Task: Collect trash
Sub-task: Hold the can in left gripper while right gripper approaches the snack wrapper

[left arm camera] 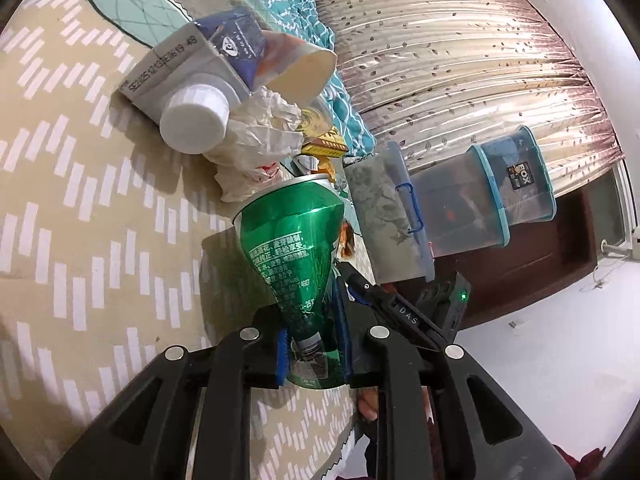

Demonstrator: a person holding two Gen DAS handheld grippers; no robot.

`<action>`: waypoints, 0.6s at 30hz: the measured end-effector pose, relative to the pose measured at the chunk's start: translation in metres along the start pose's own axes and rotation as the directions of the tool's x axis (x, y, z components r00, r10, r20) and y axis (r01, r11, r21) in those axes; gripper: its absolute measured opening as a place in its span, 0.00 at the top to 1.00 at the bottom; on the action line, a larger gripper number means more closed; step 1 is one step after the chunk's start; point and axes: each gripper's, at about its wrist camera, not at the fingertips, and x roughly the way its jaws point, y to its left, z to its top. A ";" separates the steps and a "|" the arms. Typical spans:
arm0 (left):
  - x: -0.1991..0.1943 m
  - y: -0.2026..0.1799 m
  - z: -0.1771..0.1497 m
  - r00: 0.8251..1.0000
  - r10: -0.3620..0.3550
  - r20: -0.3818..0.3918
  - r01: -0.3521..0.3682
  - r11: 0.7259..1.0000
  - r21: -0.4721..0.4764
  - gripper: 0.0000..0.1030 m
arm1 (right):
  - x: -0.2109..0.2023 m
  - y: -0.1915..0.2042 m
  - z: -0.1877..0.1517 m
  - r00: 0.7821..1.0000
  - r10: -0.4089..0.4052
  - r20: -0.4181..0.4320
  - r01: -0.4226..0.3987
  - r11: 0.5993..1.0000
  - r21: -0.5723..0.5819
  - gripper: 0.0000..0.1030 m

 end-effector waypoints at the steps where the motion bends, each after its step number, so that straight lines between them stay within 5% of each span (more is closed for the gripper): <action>1: 0.000 -0.001 0.000 1.000 0.003 0.000 -0.003 1.000 0.003 0.83 | -0.001 0.002 -0.002 1.000 0.005 0.001 -0.005 1.000 -0.004 0.90; 18: 0.001 -0.009 0.000 1.000 0.029 0.002 -0.029 0.998 0.048 0.83 | -0.066 0.007 -0.027 0.998 -0.006 0.054 0.011 0.995 -0.104 0.92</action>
